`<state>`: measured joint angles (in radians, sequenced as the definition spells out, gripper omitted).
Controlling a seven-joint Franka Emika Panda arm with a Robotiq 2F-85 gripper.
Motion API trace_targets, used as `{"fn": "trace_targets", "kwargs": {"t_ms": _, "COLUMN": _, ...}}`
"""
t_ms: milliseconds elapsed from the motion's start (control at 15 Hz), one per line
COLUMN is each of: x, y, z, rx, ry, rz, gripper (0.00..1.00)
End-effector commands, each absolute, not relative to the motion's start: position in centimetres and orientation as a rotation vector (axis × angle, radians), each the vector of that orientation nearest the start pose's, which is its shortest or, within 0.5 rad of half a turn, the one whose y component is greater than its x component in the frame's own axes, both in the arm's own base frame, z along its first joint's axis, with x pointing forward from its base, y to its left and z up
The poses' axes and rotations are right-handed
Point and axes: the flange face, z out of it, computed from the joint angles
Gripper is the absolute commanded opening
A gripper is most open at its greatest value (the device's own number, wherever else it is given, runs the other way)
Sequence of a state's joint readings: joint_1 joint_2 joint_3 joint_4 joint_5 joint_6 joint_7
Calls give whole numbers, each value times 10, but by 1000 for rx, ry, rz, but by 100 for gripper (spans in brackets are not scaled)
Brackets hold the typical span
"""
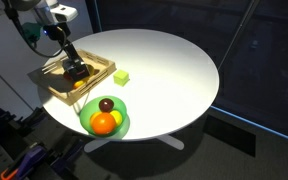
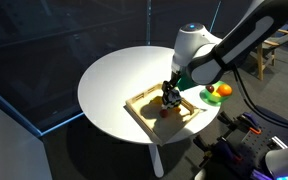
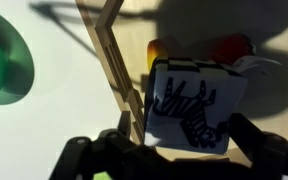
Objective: Put the strawberry and square plush toy in the box
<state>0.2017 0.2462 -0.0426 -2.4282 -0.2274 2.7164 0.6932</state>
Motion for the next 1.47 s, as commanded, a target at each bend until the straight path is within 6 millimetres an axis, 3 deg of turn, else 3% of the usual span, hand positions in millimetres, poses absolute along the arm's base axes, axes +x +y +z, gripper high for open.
{"fn": "trace_targets", "kwargs": {"t_ms": 0, "x": 488, "y": 79, "z": 230, "rx": -3162, "ry": 550, "rz": -141, "gripper": 100}}
{"fn": "trace_targets", "kwargs": {"t_ms": 667, "x": 486, "y": 68, "z": 255, "rx": -3125, "ry": 609, "rz": -148, "gripper": 100}}
{"fn": "trace_targets", "kwargs": {"t_ms": 1133, "x": 471, "y": 57, "z": 267, "rx": -3144, "ry": 683, "rz": -46, "gripper": 100}}
{"fn": "trace_targets", "kwargs": {"t_ms": 1400, "x": 459, "y": 53, "z": 276, "rx": -3160, "ry": 618, "rz": -34, "gripper": 100}}
